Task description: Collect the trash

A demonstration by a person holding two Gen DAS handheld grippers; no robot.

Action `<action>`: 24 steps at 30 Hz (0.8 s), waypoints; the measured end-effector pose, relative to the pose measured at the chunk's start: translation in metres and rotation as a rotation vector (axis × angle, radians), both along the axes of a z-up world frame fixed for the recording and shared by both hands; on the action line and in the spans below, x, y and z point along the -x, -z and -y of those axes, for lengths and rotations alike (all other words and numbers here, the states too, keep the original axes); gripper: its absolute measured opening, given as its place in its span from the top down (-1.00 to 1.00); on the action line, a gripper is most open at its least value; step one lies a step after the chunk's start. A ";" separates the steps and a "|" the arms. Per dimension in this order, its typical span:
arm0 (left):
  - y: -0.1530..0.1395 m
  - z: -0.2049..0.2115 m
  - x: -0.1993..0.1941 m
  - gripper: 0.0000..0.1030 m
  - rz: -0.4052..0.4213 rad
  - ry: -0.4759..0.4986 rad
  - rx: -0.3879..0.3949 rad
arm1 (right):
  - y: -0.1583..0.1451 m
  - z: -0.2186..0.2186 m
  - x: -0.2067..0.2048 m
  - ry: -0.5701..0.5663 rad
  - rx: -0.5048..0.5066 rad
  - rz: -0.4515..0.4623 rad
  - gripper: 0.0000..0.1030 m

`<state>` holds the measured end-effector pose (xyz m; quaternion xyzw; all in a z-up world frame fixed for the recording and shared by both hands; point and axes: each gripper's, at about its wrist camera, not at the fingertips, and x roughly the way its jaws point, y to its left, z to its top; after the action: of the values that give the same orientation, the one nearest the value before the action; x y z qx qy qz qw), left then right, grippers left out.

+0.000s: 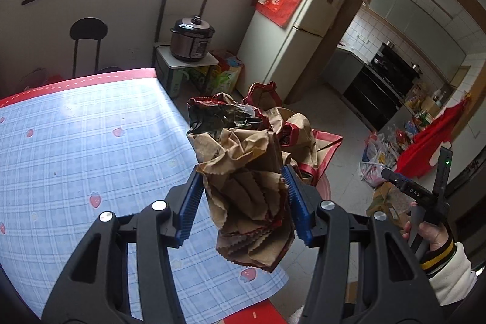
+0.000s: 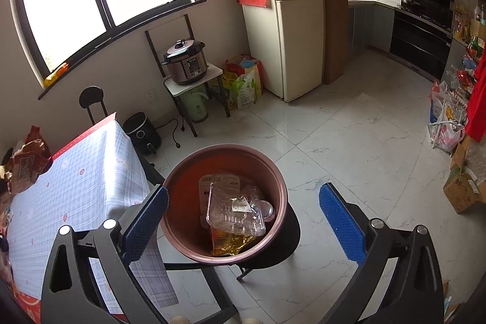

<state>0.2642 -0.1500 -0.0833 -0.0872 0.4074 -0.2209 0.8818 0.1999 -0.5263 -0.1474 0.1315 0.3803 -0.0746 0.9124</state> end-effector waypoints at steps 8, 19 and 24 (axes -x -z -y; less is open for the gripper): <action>0.028 0.111 -0.034 -0.06 -0.039 0.149 -0.044 | 0.009 0.028 0.030 0.030 -0.014 -0.026 -0.90; 0.022 0.214 -0.072 -0.64 0.021 0.219 -0.078 | 0.015 0.068 0.047 0.058 -0.017 -0.051 -0.90; 0.010 0.201 -0.058 -0.80 0.048 0.198 -0.100 | 0.007 0.063 0.038 0.031 0.000 -0.049 -0.90</action>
<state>0.3219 -0.3506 -0.0933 0.0029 0.4035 -0.2882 0.8684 0.1615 -0.5890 -0.1541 0.1357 0.4005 -0.0920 0.9015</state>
